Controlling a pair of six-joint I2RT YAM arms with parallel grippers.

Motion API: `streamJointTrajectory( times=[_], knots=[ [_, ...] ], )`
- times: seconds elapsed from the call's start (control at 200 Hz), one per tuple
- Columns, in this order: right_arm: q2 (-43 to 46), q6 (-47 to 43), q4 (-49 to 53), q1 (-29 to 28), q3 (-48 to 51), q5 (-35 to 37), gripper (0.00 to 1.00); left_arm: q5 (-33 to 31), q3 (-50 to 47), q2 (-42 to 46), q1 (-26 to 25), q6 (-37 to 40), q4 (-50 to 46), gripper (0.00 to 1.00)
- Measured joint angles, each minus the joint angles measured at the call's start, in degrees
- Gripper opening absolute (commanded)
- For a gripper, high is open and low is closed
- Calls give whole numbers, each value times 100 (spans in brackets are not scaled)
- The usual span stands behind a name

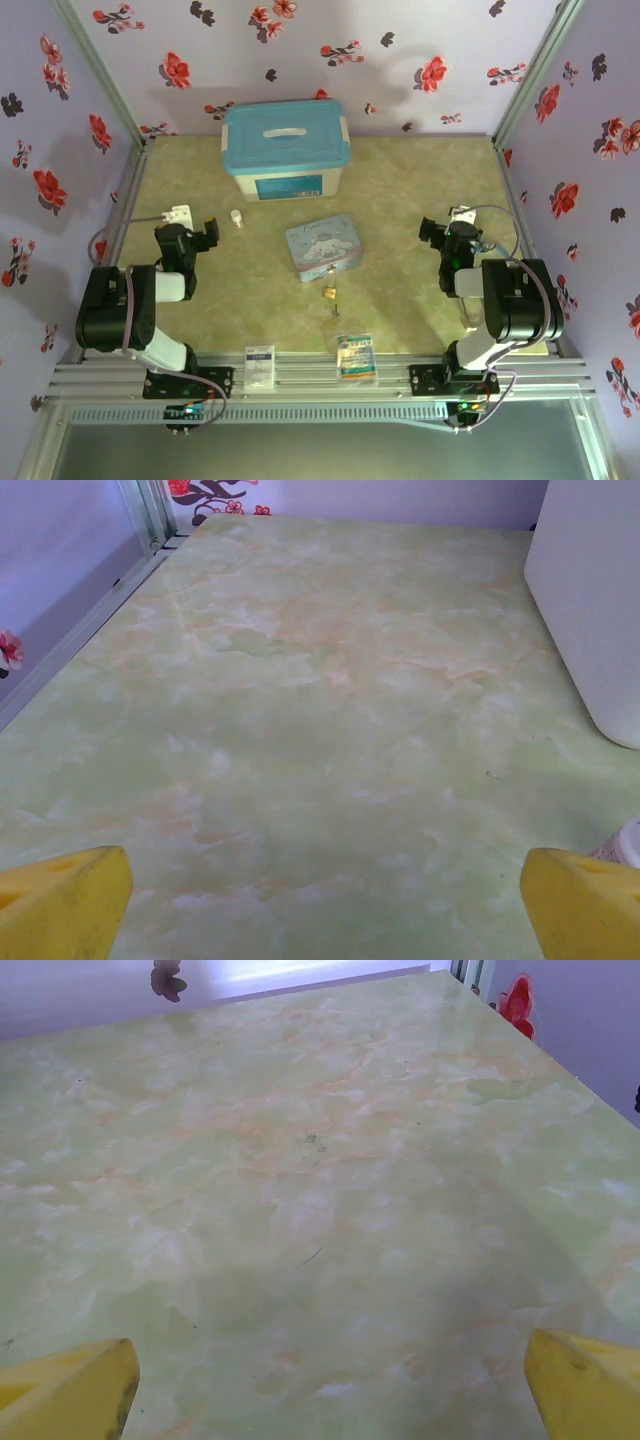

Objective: Unlock the padlock with the key

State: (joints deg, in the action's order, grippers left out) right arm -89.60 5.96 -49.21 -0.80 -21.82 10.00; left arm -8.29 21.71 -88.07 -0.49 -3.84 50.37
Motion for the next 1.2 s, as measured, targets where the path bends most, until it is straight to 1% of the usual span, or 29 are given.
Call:
streamJointTrajectory(
  times=[0.85,1.2],
  knots=[
    [0,0,0,0,0,-4,99,0,0,0,0,0,0,100],
    [4,-28,44,0,-17,-136,99,-4,-2,15,0,0,-7,100]
  ],
)
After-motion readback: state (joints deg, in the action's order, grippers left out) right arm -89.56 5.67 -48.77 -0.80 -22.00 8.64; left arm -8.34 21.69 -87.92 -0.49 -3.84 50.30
